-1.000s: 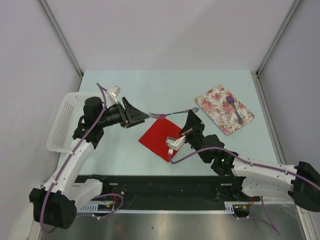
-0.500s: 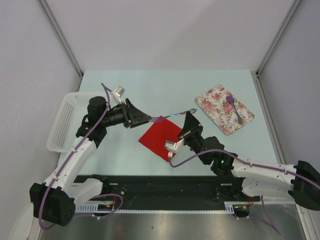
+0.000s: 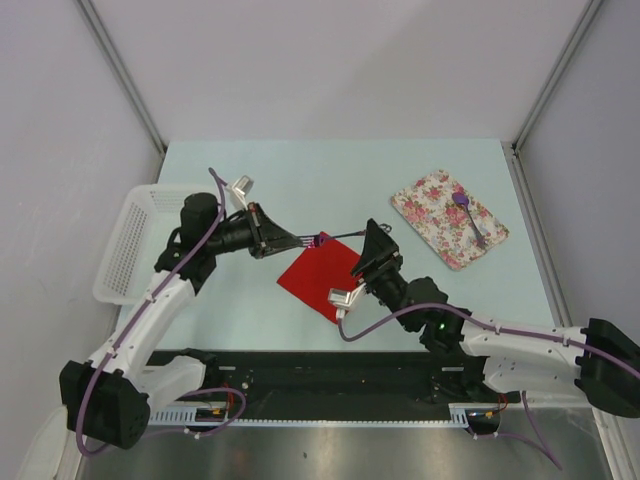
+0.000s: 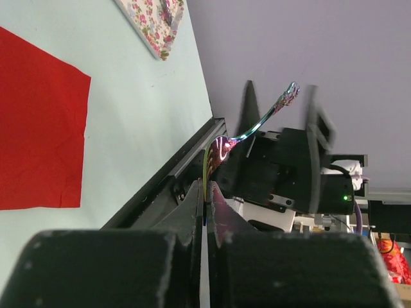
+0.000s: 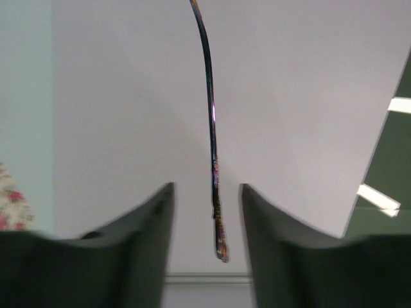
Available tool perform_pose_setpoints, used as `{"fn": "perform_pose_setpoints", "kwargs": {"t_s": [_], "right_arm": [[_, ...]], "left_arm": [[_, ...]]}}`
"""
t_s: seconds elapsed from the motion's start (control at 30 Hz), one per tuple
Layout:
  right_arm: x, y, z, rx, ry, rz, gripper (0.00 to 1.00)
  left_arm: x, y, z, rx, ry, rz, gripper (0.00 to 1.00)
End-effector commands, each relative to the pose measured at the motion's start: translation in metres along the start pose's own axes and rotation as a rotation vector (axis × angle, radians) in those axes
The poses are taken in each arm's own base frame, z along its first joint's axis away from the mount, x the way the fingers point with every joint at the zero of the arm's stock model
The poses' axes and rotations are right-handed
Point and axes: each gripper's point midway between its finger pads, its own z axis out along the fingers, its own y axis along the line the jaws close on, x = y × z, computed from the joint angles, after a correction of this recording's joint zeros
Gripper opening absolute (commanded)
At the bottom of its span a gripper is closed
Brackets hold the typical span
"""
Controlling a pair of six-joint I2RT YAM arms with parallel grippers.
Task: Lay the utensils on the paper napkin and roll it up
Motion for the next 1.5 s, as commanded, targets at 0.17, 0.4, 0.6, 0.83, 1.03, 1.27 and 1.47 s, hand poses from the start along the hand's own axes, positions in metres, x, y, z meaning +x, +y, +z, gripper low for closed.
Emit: {"fn": "perform_pose_setpoints", "kwargs": {"t_s": [0.17,0.4,0.6,0.83,1.03,1.27,1.47], "right_arm": [[-0.014,-0.015,-0.035,-0.287,-0.13,0.286,1.0],[-0.036,-0.015,-0.044,-0.769,-0.059,0.947,1.0],[-0.074,-0.004,-0.024,-0.936,-0.068,1.191,0.86],[-0.102,0.022,-0.027,-1.045,-0.104,1.259,0.61],[-0.105,0.036,-0.01,-1.066,-0.071,1.307,0.62],[-0.109,0.049,0.003,-1.071,-0.045,1.317,0.6],[-0.107,0.064,0.013,-1.068,-0.001,1.28,0.49]], "left_arm": [[-0.032,0.003,-0.012,-0.193,-0.038,0.382,0.0],[-0.025,0.025,-0.009,-0.308,0.065,0.571,0.0],[-0.003,0.021,0.001,-0.257,0.21,0.615,0.0],[0.01,0.03,0.009,-0.25,0.307,0.598,0.0],[0.016,0.03,0.015,-0.225,0.332,0.558,0.0],[0.02,0.025,0.02,-0.173,0.348,0.525,0.0],[0.02,0.023,0.019,-0.177,0.345,0.529,0.0]]}}
